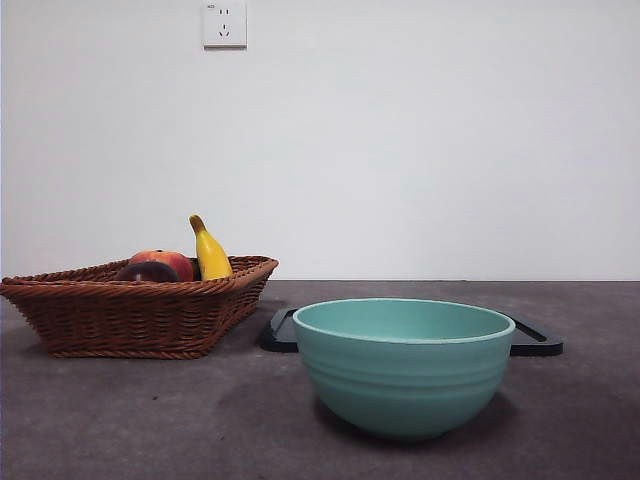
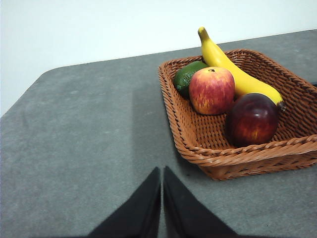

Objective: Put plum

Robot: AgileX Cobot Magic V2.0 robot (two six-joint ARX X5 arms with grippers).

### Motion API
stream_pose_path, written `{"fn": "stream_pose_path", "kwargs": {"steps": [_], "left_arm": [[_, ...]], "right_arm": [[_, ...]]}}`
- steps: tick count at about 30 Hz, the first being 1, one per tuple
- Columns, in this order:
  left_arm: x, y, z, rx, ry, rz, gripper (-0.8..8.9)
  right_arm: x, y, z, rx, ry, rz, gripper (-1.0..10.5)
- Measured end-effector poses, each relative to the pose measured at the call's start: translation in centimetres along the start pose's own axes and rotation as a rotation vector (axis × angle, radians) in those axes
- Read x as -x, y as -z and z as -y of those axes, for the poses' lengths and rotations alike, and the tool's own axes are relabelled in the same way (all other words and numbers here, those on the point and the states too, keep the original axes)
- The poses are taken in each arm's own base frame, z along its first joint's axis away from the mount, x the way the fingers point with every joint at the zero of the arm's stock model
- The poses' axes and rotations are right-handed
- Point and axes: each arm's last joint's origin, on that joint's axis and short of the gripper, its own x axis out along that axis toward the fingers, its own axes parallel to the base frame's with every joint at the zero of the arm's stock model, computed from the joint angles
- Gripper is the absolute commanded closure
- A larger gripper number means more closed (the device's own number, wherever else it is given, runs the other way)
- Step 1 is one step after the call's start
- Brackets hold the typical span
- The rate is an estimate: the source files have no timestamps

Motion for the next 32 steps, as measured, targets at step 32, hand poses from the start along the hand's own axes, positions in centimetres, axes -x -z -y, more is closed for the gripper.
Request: {"fn": "stream_pose_path", "kwargs": {"steps": [32], "left_arm": [[0.0,0.0,0.0,0.0,0.0,0.0,8.06]], "right_arm": [[0.3,2.7,0.0,-0.049,0.069,-0.146,9.4]]}}
